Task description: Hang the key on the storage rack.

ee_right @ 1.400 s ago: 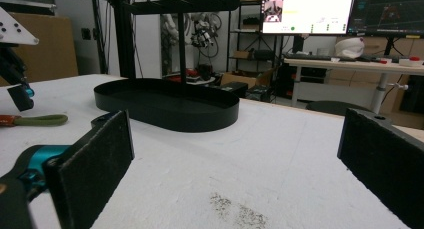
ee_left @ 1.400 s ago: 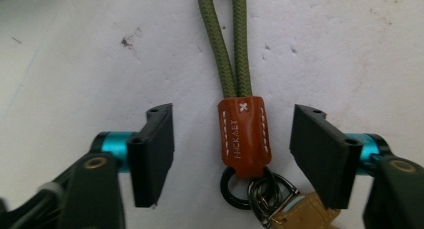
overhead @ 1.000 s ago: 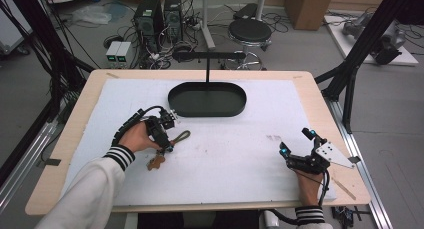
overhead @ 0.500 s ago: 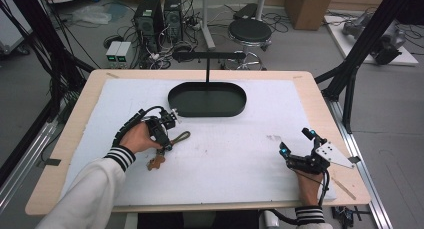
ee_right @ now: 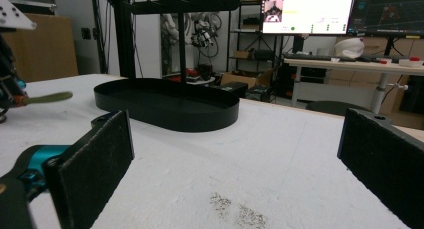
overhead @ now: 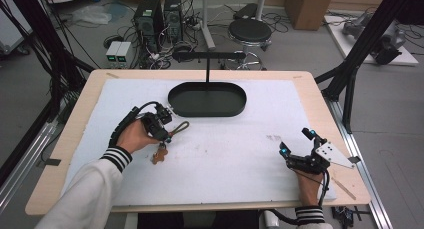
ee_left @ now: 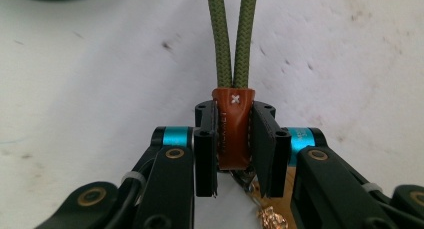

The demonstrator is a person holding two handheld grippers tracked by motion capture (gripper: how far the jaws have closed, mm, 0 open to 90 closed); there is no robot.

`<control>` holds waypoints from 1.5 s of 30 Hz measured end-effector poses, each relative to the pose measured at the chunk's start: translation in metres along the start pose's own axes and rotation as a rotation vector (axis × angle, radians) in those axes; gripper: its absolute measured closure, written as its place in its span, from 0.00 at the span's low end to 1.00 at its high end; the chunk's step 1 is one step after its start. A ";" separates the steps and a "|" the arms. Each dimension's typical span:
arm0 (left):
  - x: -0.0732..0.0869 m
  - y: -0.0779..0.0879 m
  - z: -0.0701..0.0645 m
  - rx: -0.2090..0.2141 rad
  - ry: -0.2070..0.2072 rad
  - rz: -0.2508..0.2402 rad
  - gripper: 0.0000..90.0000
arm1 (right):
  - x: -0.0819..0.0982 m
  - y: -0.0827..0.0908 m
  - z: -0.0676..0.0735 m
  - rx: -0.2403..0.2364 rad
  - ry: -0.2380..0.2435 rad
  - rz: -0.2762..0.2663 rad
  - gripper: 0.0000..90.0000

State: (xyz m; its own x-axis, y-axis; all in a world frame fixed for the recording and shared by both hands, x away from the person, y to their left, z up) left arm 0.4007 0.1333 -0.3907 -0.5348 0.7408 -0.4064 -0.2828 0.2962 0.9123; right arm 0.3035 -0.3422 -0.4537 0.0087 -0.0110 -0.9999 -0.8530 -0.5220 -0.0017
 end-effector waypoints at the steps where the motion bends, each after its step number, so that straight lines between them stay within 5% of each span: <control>1: 0.000 0.003 0.002 -0.006 0.002 -0.018 0.81 | 0.000 0.000 0.000 -0.001 -0.004 0.001 0.00; 5: -0.001 0.017 0.010 -0.054 0.038 -0.135 0.81 | 0.000 0.000 0.000 0.001 -0.007 0.001 0.00; 10: -0.006 0.029 0.014 -0.110 0.047 -0.226 0.81 | 0.000 0.000 0.000 0.001 -0.010 0.001 0.00; 23: -0.011 0.056 0.032 -0.245 0.163 -0.499 0.81 | 0.000 0.000 0.000 0.002 -0.013 0.002 0.01; 34: -0.024 0.064 0.046 -0.297 0.190 -0.593 0.81 | 0.000 0.000 -0.001 0.002 -0.007 -0.001 0.01; 45: -0.040 0.065 0.057 -0.303 0.193 -0.615 0.81 | 0.000 0.000 -0.001 0.003 -0.007 -0.001 0.01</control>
State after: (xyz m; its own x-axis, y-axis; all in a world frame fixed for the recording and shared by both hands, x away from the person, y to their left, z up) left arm 0.4489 0.1573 -0.3119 -0.3308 0.3649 -0.8703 -0.7727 0.4247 0.4718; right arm 0.3038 -0.3427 -0.4537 0.0058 -0.0047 -1.0000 -0.8544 -0.5197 -0.0025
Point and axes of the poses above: each handheld gripper's, and its own axes: y roughly backward along the jaws, x roughly out of its underside, z roughly to its left, the point moved 1 cm from there along -y, roughly forward along the jaws
